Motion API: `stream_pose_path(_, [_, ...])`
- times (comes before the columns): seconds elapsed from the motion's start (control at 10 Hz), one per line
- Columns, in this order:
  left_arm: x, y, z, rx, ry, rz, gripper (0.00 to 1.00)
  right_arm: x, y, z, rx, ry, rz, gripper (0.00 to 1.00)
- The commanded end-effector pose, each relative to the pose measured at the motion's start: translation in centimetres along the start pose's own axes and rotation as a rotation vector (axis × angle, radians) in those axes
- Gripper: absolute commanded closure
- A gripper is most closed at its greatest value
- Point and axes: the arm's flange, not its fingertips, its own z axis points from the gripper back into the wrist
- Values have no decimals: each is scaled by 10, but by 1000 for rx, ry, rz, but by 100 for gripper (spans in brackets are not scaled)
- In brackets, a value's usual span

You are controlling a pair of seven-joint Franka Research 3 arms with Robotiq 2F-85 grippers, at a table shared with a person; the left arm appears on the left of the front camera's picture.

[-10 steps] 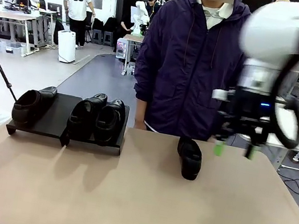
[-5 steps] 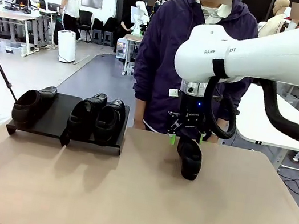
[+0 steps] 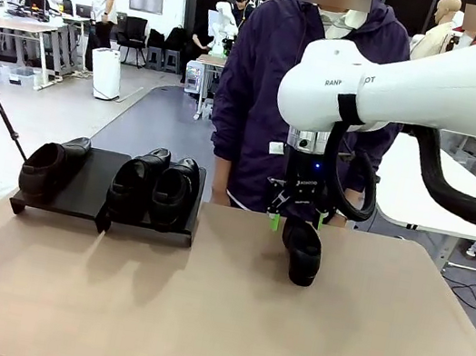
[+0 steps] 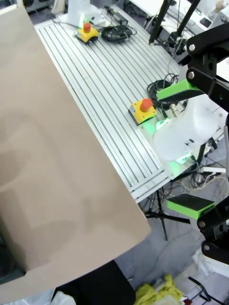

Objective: Organize the shoes by placing them on the stand.
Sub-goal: Pick up one Shoe and place it in the middle of the table.

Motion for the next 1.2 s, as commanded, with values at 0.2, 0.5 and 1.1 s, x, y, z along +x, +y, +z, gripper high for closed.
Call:
stream_pose_path(0.2, [0, -1, 1, -12, 1, 3, 0, 76, -25, -19, 79, -66, -146, 0])
stream_pose_path(0.5, [0, -1, 1, -12, 1, 3, 0, 102, -33, -49, 51, -133, -251, 0])
stream_pose_path(1.1, [0, -1, 1, -12, 1, 3, 0, 108, -42, -96, -33, -193, -406, 0])
